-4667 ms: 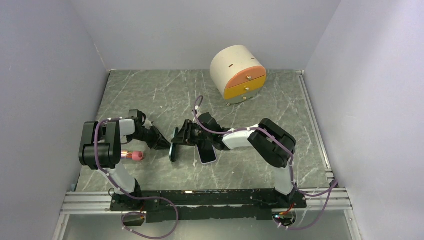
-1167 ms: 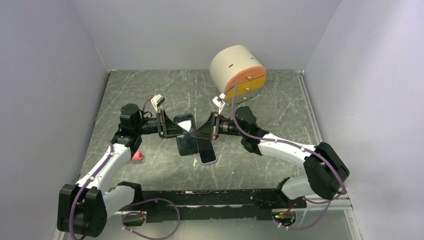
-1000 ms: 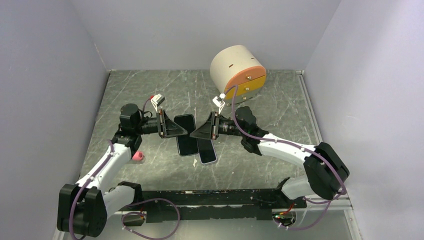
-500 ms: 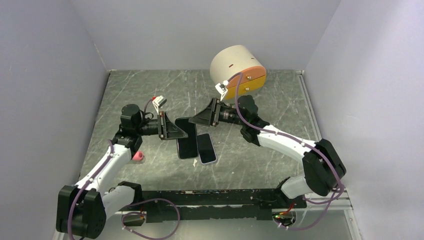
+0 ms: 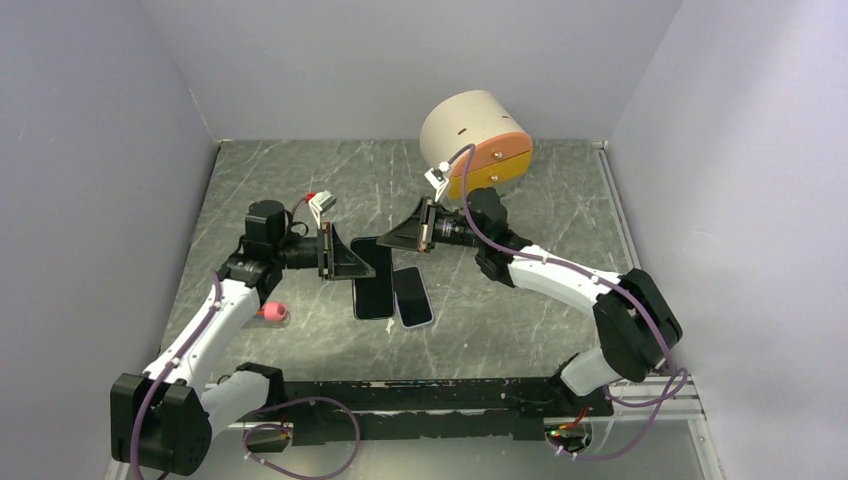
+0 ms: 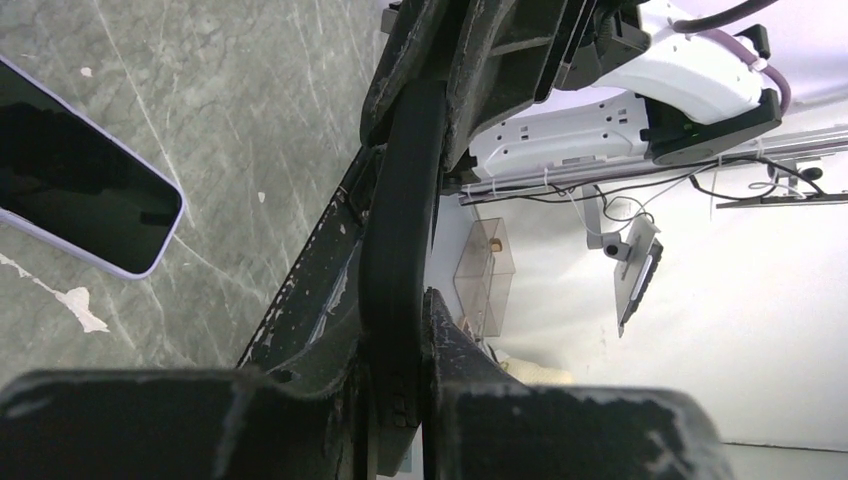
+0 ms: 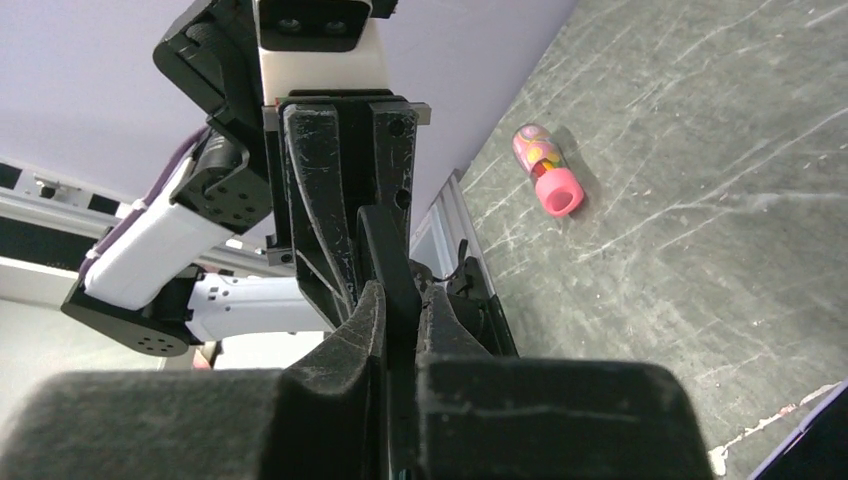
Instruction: Put the phone into the phone case
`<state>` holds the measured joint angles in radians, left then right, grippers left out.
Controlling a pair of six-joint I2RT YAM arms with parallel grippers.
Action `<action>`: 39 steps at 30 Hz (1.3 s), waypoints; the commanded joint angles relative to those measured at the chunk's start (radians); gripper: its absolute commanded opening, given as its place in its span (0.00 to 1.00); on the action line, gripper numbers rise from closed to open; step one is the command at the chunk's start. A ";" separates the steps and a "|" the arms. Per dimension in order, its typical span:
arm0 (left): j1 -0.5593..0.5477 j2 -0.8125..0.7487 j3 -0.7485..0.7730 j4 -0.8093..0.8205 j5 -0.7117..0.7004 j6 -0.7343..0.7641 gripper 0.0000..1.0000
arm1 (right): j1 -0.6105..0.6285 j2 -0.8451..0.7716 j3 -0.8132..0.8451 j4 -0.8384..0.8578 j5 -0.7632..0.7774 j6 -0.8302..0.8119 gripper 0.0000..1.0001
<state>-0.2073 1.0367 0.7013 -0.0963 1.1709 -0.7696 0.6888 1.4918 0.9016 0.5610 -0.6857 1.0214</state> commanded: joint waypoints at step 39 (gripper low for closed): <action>0.000 -0.097 0.008 0.229 -0.223 -0.232 0.03 | 0.057 -0.113 -0.216 0.228 -0.124 0.053 0.10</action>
<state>-0.2058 0.9527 0.6891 0.1062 0.9367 -1.0122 0.7429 1.3739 0.6971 0.6334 -0.8078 1.0290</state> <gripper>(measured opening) 0.166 0.231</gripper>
